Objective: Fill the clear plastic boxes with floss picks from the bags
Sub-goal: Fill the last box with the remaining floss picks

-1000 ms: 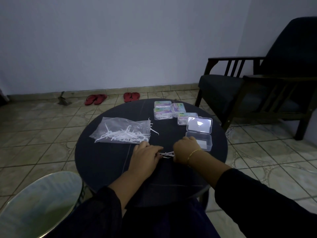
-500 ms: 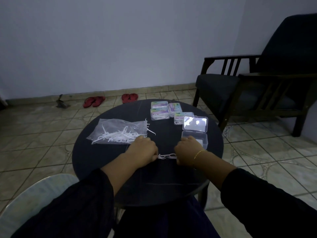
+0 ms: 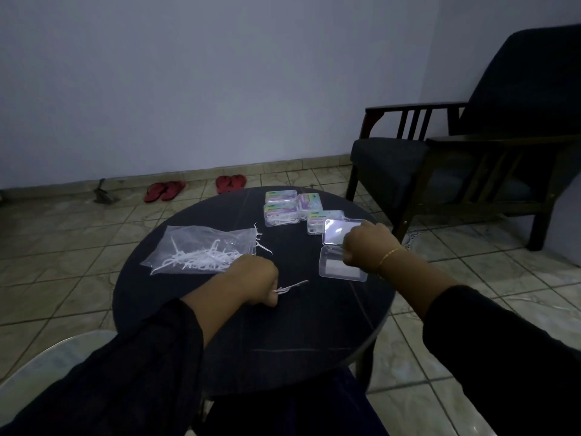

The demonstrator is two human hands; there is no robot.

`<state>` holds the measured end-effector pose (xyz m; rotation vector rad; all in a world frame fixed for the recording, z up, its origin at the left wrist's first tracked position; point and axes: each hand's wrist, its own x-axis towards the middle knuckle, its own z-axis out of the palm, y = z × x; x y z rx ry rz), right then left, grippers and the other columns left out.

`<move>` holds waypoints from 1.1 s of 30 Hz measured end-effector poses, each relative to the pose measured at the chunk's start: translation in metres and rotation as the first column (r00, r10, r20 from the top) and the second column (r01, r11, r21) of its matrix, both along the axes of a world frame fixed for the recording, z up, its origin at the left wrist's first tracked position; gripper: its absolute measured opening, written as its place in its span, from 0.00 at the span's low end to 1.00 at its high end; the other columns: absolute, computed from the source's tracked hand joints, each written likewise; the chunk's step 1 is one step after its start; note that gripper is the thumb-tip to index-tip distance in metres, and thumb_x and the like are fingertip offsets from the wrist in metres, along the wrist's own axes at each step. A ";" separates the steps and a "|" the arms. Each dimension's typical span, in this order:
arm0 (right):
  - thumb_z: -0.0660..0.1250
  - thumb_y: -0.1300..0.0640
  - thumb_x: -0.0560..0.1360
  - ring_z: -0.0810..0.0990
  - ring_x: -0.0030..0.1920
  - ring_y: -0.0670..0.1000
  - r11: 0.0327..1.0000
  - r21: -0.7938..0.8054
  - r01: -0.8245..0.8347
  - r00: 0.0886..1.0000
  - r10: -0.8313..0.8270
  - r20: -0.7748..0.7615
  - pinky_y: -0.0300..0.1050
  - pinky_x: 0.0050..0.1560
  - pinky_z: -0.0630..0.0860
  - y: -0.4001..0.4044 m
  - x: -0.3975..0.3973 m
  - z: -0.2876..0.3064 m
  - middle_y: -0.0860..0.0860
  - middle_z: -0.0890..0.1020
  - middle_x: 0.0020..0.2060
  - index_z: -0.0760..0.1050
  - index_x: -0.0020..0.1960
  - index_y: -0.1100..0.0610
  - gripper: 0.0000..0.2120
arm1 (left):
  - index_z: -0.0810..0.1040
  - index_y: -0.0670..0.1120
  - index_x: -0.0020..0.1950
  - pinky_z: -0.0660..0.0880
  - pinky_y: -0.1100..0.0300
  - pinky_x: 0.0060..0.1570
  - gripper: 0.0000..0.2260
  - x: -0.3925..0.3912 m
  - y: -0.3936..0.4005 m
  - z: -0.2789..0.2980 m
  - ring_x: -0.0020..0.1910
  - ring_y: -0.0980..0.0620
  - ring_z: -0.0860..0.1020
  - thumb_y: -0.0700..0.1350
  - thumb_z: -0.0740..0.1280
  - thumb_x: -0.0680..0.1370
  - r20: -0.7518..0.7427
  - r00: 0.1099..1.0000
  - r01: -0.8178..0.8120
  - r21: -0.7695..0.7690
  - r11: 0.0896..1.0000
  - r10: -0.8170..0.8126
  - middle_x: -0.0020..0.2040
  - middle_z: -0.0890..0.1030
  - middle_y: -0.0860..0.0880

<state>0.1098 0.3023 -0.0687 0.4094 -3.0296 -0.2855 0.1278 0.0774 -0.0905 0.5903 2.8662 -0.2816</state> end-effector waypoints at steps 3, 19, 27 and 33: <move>0.55 0.45 0.80 0.76 0.49 0.52 0.986 -0.163 0.028 0.999 -0.024 0.025 0.47 0.53 0.72 0.007 -0.002 -0.012 0.52 0.80 0.46 0.80 0.49 0.55 0.18 | 0.82 0.49 0.45 0.74 0.58 0.45 0.08 -0.007 0.008 0.010 0.44 0.51 0.79 0.50 0.68 0.70 -0.015 1.000 -0.002 0.051 0.999 0.003 0.43 0.82 0.50; 0.63 0.58 0.77 0.72 0.46 0.45 0.534 -0.844 0.057 0.951 -0.287 -0.117 0.36 0.46 0.65 0.033 0.020 -0.086 0.50 0.77 0.47 0.78 0.56 0.57 0.09 | 0.76 0.49 0.39 0.70 0.57 0.41 0.07 -0.050 0.120 0.035 0.41 0.50 0.75 0.48 0.64 0.76 -0.178 0.941 0.270 -0.125 0.955 -0.289 0.40 0.77 0.49; 0.65 0.58 0.77 0.74 0.51 0.50 0.563 -0.826 0.027 0.947 -0.279 -0.160 0.40 0.52 0.70 0.033 0.017 -0.087 0.53 0.76 0.51 0.80 0.59 0.57 0.12 | 0.80 0.51 0.60 0.70 0.58 0.54 0.12 -0.034 0.083 -0.013 0.55 0.52 0.73 0.47 0.66 0.78 -0.209 0.978 0.117 0.581 0.806 0.009 0.56 0.79 0.52; 0.60 0.53 0.80 0.62 0.68 0.53 0.641 -0.742 0.198 0.967 -0.251 0.041 0.43 0.66 0.61 0.030 0.007 -0.069 0.53 0.65 0.69 0.77 0.63 0.49 0.14 | 0.80 0.47 0.62 0.64 0.67 0.56 0.12 -0.018 0.068 -0.046 0.58 0.51 0.74 0.44 0.64 0.80 -0.219 0.967 0.071 0.720 0.690 0.128 0.60 0.79 0.51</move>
